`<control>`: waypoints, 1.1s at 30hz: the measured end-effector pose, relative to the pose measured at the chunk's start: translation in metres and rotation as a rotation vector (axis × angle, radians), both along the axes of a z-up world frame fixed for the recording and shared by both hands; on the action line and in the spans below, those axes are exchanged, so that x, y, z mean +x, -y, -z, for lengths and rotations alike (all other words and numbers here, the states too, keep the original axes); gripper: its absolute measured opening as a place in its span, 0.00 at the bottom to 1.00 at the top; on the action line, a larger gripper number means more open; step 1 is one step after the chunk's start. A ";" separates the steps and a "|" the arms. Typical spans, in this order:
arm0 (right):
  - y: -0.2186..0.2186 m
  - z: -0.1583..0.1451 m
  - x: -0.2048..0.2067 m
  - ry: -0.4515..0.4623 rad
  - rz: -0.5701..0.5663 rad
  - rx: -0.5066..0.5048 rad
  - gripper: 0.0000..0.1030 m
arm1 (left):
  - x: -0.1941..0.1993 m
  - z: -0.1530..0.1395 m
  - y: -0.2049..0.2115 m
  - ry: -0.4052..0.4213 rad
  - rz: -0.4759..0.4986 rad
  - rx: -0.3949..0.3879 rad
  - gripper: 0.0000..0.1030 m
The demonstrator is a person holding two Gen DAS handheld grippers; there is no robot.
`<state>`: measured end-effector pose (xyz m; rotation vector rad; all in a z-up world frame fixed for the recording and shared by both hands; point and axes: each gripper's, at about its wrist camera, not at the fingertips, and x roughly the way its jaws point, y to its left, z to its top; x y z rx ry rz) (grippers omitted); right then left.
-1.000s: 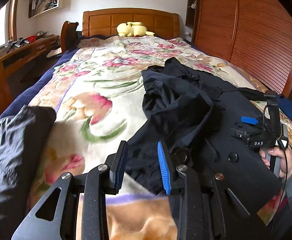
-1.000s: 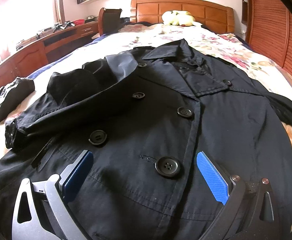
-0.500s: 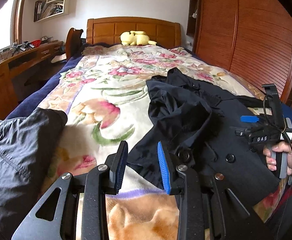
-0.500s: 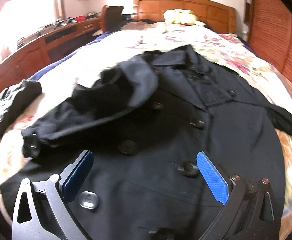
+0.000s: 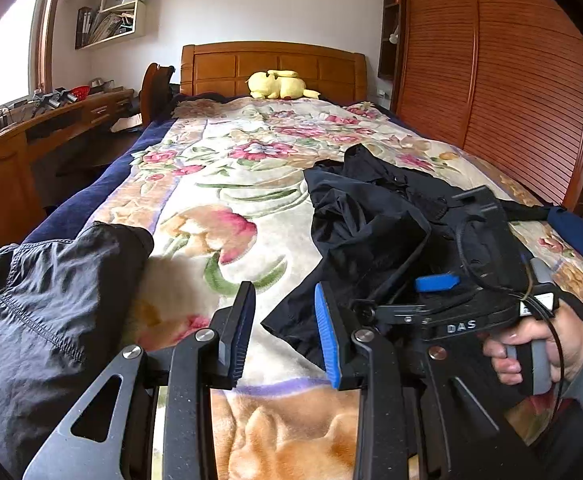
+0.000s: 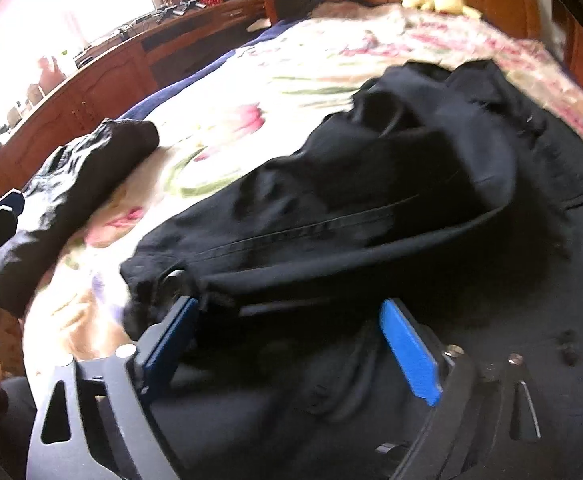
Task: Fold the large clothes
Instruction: 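Move the right gripper to the other coat sleeve and grasp it, then fold the grasped sleeve across the coat front with the right gripper and release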
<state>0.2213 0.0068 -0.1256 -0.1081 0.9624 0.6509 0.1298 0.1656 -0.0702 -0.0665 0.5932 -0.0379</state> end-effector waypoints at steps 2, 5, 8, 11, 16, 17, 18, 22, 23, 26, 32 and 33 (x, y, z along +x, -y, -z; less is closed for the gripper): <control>0.000 0.004 0.009 -0.035 0.004 0.046 0.82 | 0.000 0.000 0.000 0.000 0.001 0.000 0.31; -0.001 0.007 0.016 -0.044 0.011 0.059 0.76 | 0.000 0.000 0.000 0.001 0.003 0.002 0.31; -0.004 0.011 0.018 -0.042 0.007 0.045 0.64 | 0.001 0.001 0.004 -0.001 0.007 0.011 0.31; -0.003 0.009 0.016 -0.019 0.012 0.011 0.29 | 0.002 0.001 0.005 -0.003 0.011 0.016 0.31; -0.003 0.001 0.008 0.046 -0.022 -0.032 0.07 | 0.003 0.000 0.008 0.000 0.010 0.013 0.31; 0.002 -0.006 0.004 0.071 -0.029 -0.032 0.06 | 0.003 0.000 0.008 0.001 0.010 0.012 0.31; 0.009 -0.014 0.000 0.094 -0.032 -0.029 0.05 | 0.003 0.000 0.009 0.002 0.010 0.011 0.31; 0.046 -0.052 -0.014 0.179 -0.029 -0.053 0.04 | 0.005 -0.001 0.012 0.002 0.019 0.019 0.31; 0.057 -0.063 -0.015 0.214 -0.023 -0.079 0.04 | 0.006 -0.001 0.013 0.003 0.023 0.022 0.31; 0.093 -0.096 -0.012 0.291 0.017 -0.162 0.03 | 0.007 -0.002 0.019 0.005 0.034 0.028 0.31; 0.146 -0.129 0.006 0.416 0.148 -0.412 0.03 | 0.013 -0.006 0.031 0.009 0.053 0.031 0.31; 0.154 -0.130 0.010 0.427 0.184 -0.445 0.04 | 0.014 -0.007 0.033 0.009 0.056 0.030 0.31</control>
